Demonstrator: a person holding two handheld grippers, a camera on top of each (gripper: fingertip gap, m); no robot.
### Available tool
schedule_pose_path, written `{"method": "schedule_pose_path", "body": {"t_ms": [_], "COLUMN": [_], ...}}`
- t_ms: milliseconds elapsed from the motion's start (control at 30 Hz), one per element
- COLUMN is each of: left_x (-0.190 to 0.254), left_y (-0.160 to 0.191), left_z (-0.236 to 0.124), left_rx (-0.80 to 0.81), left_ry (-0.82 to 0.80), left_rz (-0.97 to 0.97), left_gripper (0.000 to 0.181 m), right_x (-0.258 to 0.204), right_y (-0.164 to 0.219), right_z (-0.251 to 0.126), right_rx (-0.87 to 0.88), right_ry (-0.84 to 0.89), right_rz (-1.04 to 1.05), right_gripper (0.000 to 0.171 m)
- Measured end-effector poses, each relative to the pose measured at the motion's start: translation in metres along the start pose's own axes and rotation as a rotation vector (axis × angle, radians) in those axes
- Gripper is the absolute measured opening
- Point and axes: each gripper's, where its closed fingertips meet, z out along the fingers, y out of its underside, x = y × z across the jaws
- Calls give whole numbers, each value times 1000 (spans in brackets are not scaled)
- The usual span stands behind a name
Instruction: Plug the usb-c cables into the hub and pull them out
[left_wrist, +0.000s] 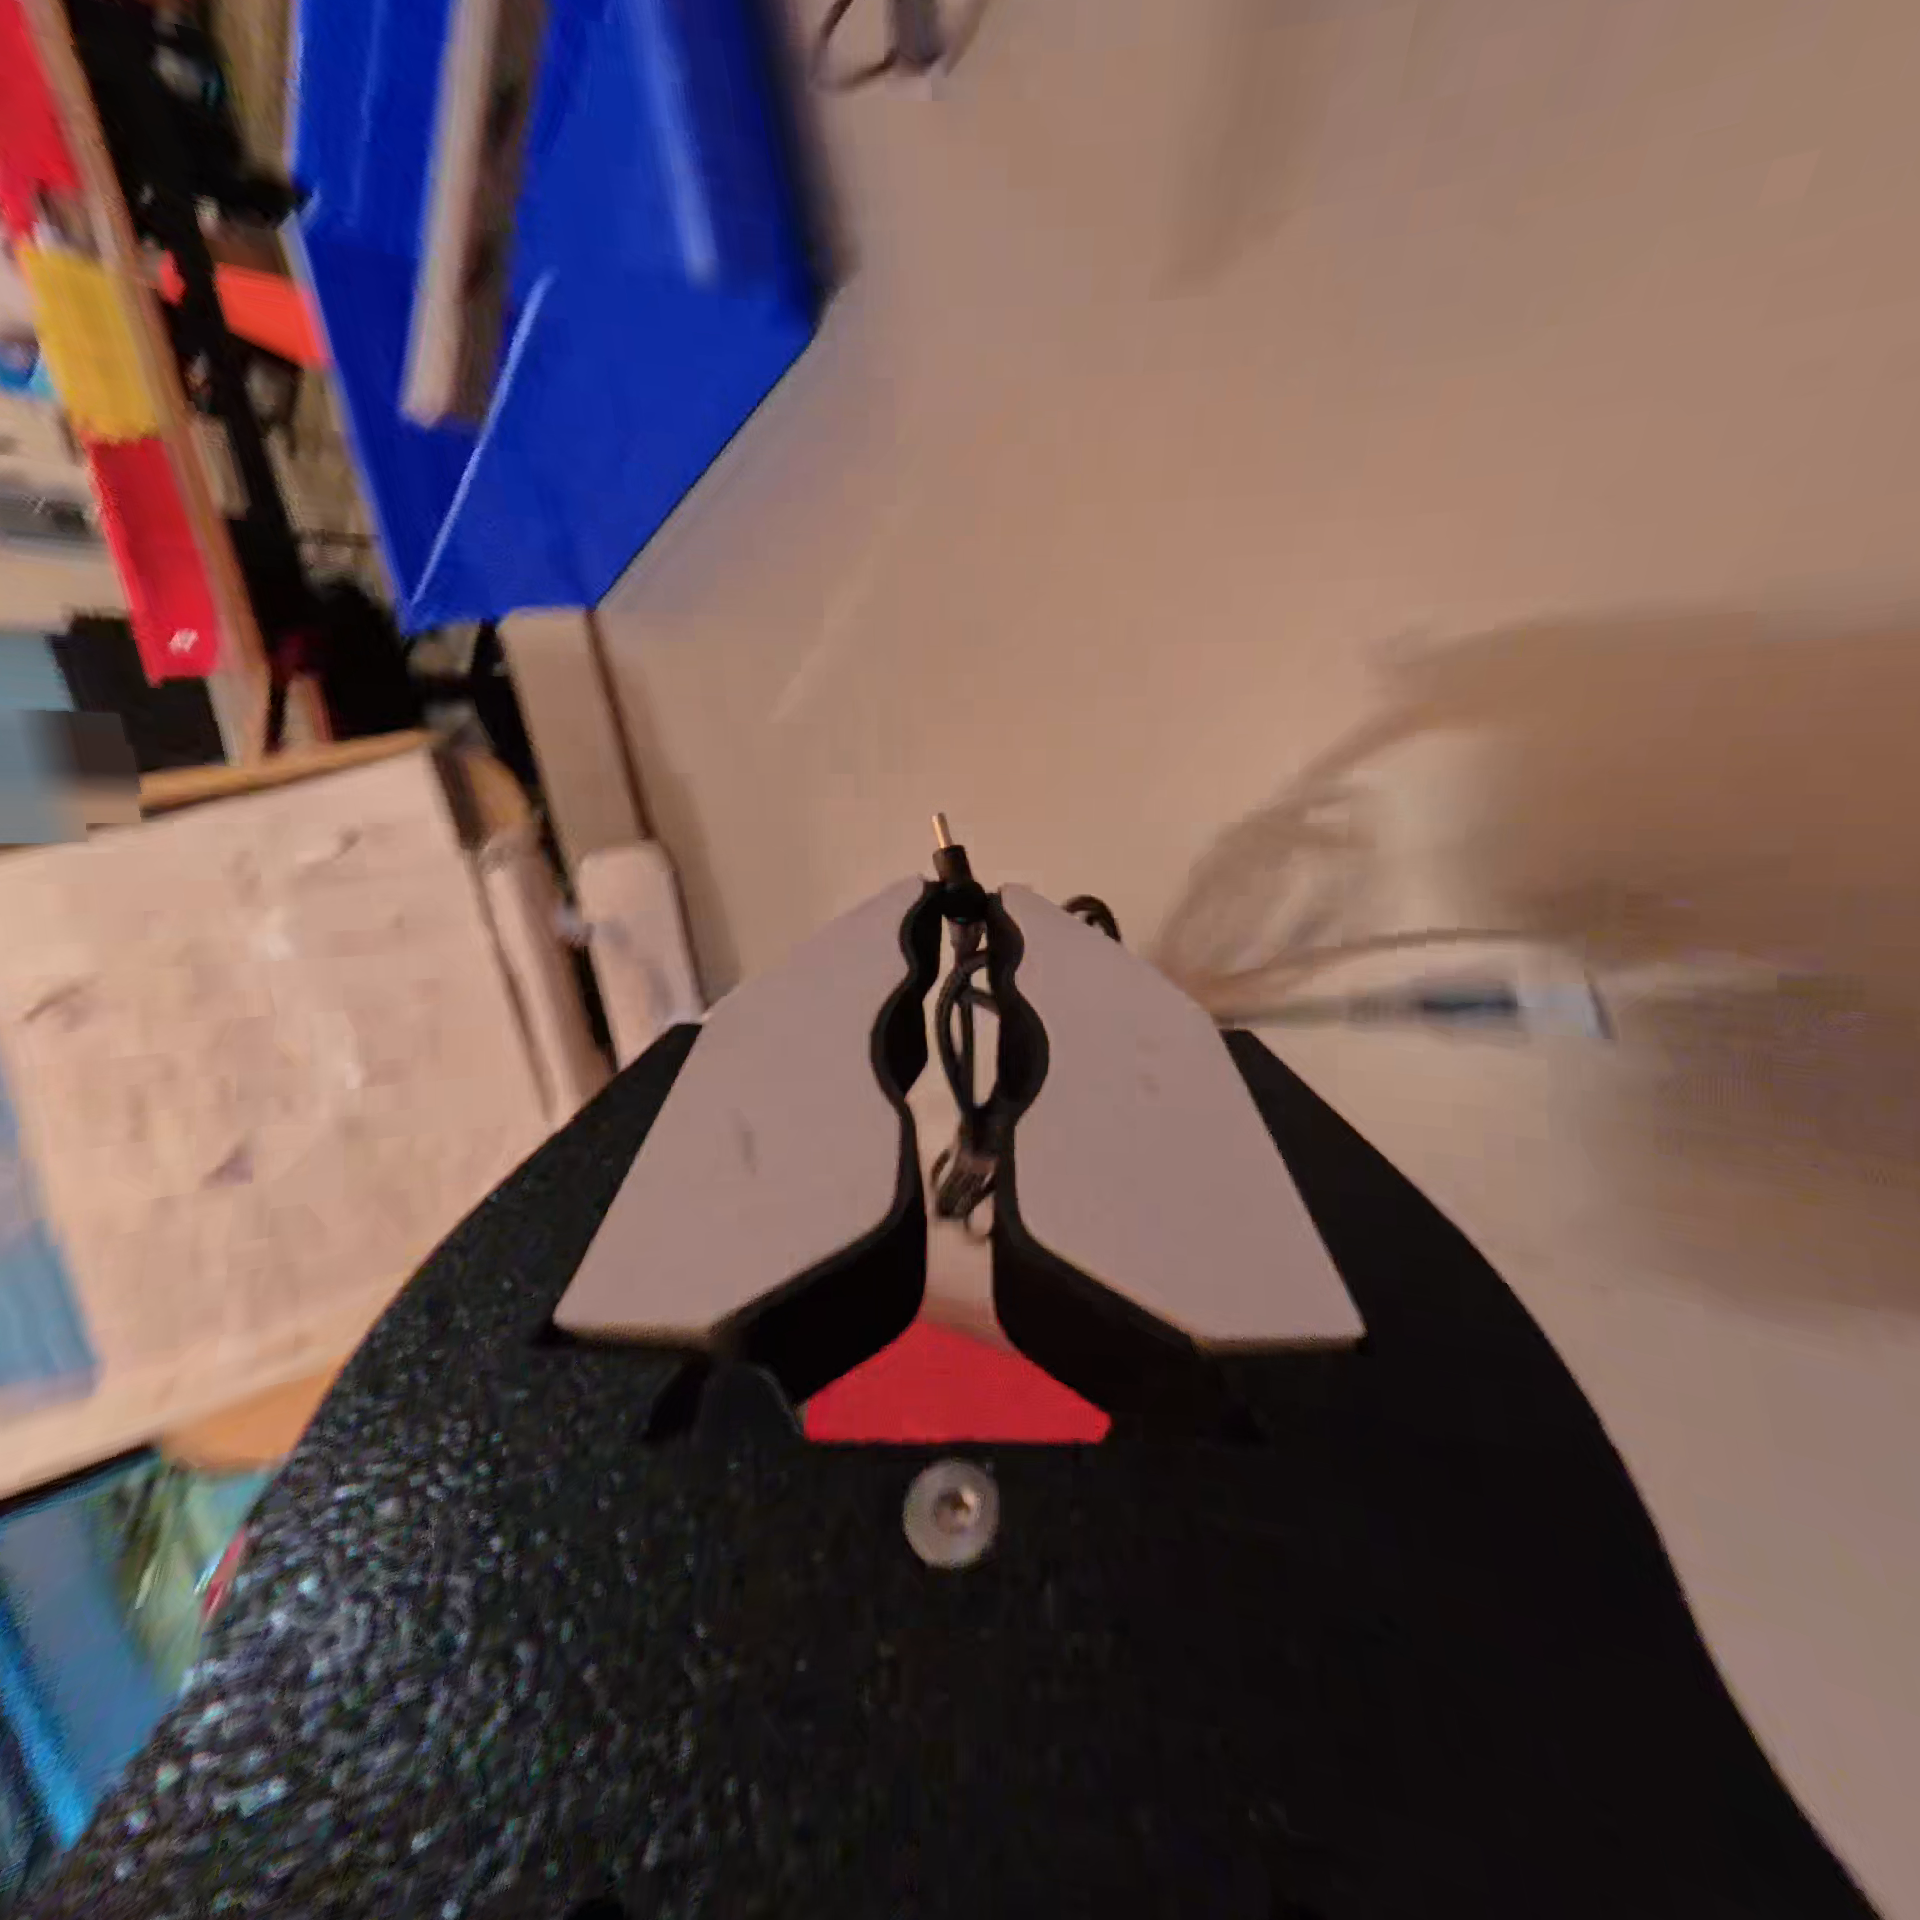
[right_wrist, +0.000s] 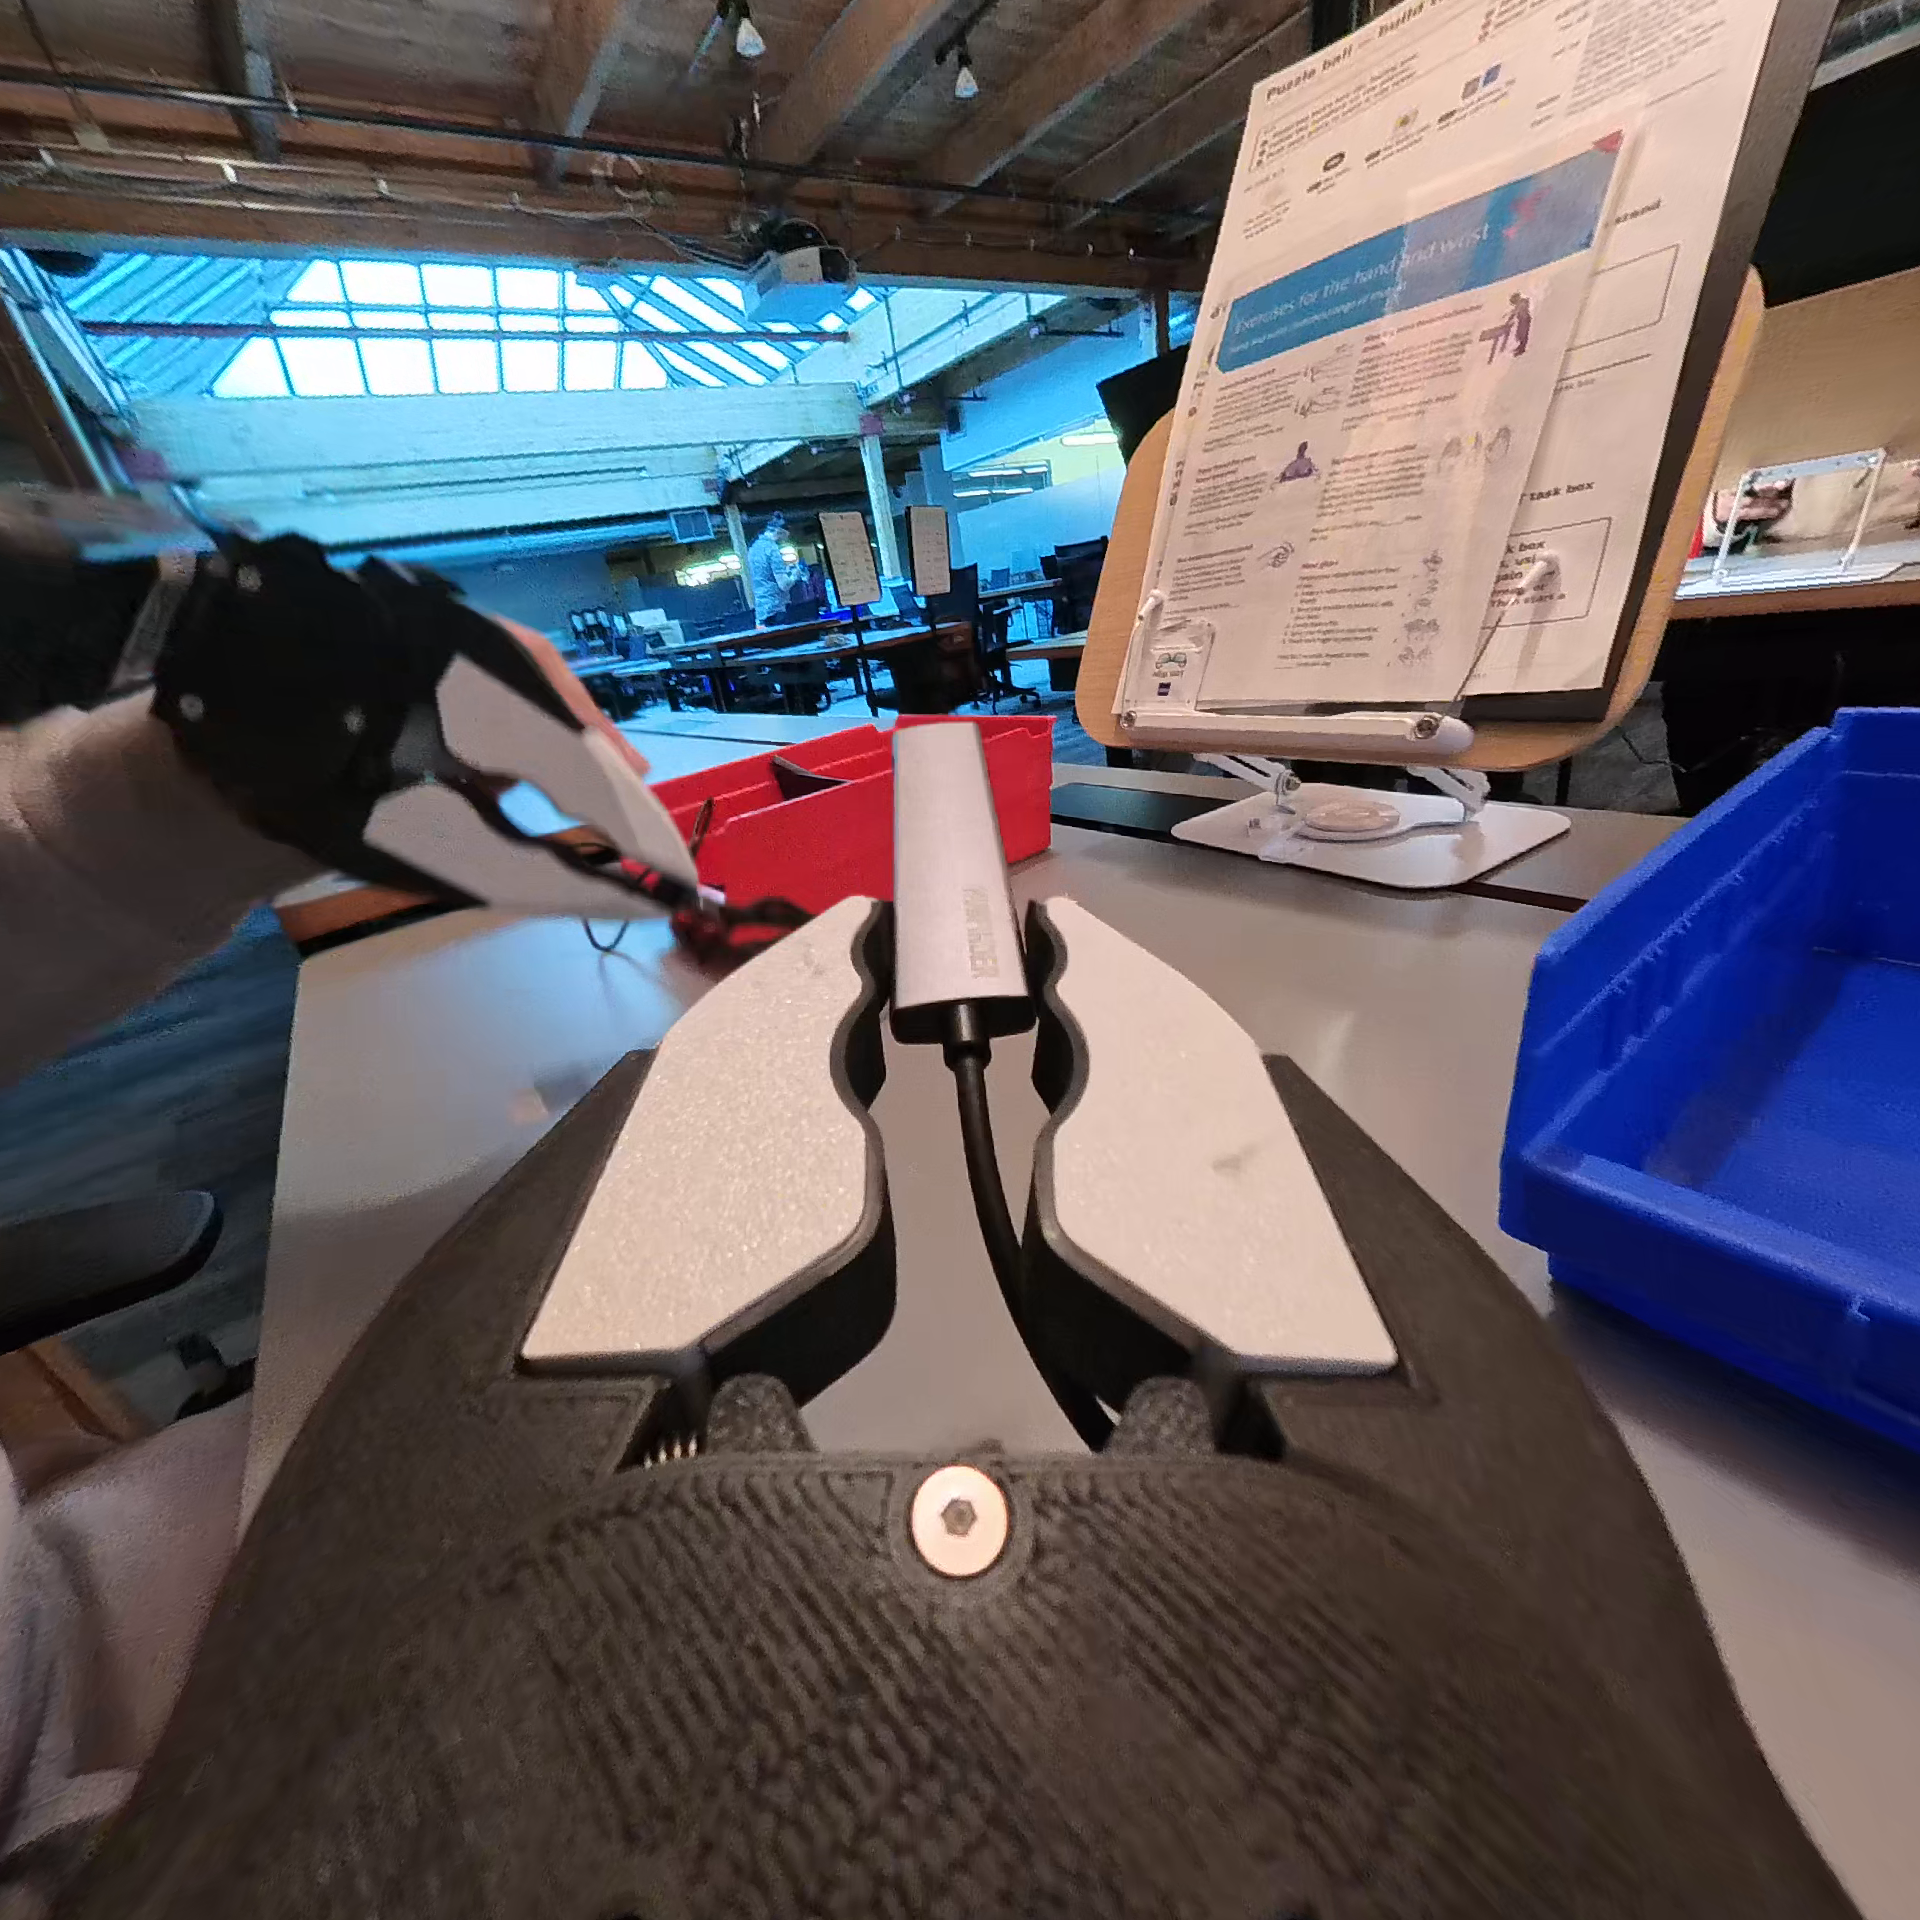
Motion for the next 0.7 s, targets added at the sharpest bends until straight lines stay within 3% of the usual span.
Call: {"method": "schedule_pose_path", "body": {"t_ms": [33,267,700], "left_x": [12,58,64], "left_y": [-11,-35,-26], "left_z": [13,86,96], "left_rx": [28,96,109], "left_ry": [28,38,-1], "left_rz": [6,-13,-30], "left_gripper": [6,7,13], "right_x": [0,4,3], "right_y": [1,4,12], "right_z": [0,-1,2], "right_rx": [-11,-40,-61], "right_ry": [5,30,14], "right_rz": [-8,-27,-13], "right_gripper": [25,25,24]}}
